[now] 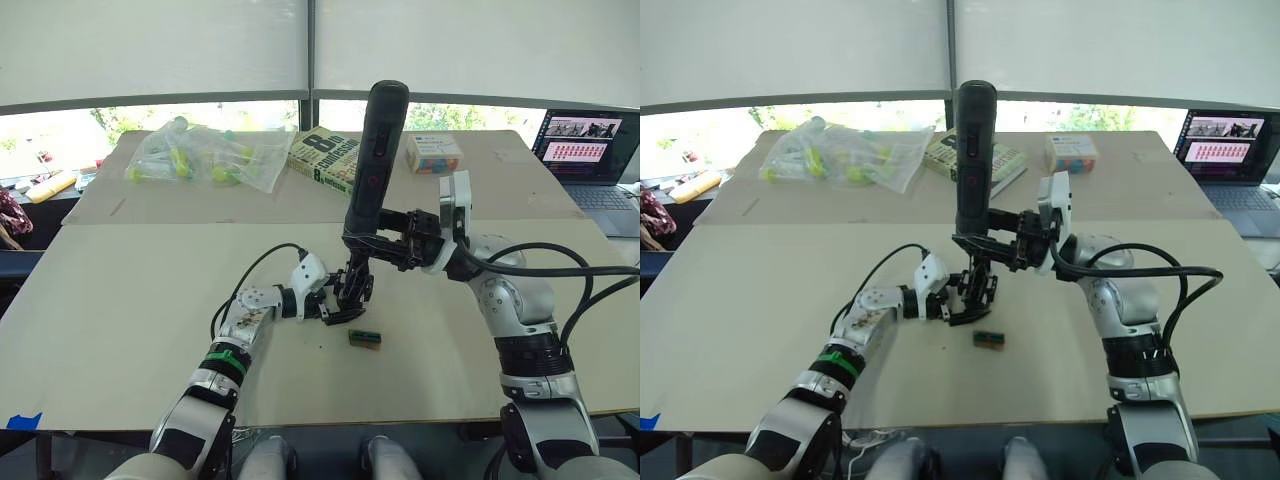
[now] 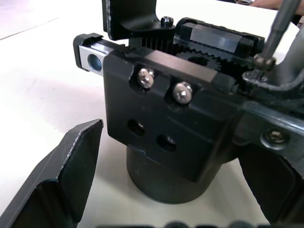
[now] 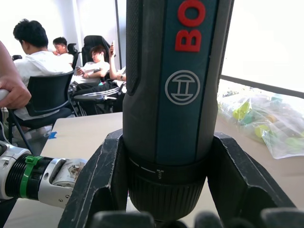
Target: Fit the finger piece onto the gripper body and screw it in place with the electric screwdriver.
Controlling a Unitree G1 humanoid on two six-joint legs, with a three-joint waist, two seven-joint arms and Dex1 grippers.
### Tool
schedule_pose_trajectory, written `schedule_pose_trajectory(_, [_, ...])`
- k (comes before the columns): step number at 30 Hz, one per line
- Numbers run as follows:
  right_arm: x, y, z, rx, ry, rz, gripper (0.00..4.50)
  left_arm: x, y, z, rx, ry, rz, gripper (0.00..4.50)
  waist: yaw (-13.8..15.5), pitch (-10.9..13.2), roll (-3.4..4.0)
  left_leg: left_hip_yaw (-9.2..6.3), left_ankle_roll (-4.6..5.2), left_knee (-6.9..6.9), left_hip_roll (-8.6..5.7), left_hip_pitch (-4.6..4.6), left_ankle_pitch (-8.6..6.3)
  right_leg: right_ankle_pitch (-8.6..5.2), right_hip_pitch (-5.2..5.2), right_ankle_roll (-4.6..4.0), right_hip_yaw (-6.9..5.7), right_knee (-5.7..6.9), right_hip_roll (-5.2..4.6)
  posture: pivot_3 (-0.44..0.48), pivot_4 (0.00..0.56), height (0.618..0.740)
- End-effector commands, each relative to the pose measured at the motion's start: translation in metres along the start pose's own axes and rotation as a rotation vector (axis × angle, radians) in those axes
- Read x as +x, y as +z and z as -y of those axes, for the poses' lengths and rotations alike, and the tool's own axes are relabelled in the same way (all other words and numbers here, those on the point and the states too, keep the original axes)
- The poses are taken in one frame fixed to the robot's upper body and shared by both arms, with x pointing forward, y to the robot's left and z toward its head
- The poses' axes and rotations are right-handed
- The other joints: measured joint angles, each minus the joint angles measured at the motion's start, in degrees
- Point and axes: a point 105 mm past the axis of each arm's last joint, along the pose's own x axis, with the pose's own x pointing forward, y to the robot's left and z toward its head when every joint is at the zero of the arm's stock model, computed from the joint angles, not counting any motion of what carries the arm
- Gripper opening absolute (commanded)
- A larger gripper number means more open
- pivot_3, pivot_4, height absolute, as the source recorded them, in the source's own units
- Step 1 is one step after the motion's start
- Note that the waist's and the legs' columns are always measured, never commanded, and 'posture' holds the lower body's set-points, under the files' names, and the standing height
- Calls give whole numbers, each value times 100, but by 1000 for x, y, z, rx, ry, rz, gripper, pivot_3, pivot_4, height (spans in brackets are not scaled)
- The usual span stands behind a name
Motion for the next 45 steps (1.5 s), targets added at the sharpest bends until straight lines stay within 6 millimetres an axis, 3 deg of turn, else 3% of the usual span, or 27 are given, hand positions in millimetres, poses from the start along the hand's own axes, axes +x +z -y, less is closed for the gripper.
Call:
schedule_pose_trajectory(1, [0,16,-4,-80,13,29,1941,4,8,1,44,-22,6,4500,0,0,0,0,0,0,0,0,0,0,0,0,0,0,0,0,150,740])
schedule_pose_trajectory(2, [0,16,-4,-80,13,29,1941,4,7,1,44,-23,3,4500,0,0,0,0,0,0,0,0,0,0,0,0,0,0,0,0,150,740])
schedule_pose_trajectory(5, [0,15,-4,-78,11,27,1941,5,6,3,40,-26,0,3754,1,0,0,-1,0,0,0,1,0,0,0,0,0,0,0,0,150,740])
schedule_pose_trajectory(6, [0,14,-4,-77,11,27,1941,6,5,3,38,-29,-2,3754,2,0,0,-1,0,0,1,1,0,0,0,0,0,0,0,0,150,740])
schedule_pose_trajectory(10, [0,14,-5,-75,10,26,1941,6,2,4,35,-27,-8,2412,10,0,0,-1,0,1,1,1,0,0,1,0,0,1,-1,0,150,740])
schedule_pose_trajectory(24, [0,8,-5,-69,1,5,1941,6,-3,7,29,-33,-16,2412,11,0,0,-2,0,1,0,2,0,0,3,0,-1,0,-2,0,150,740])
schedule_pose_trajectory(45, [0,-28,0,-11,-56,-145,1941,7,-5,8,25,-28,-14,2412,8,-6,-8,-3,0,1,2,18,0,0,17,0,-1,1,-1,0,150,740])
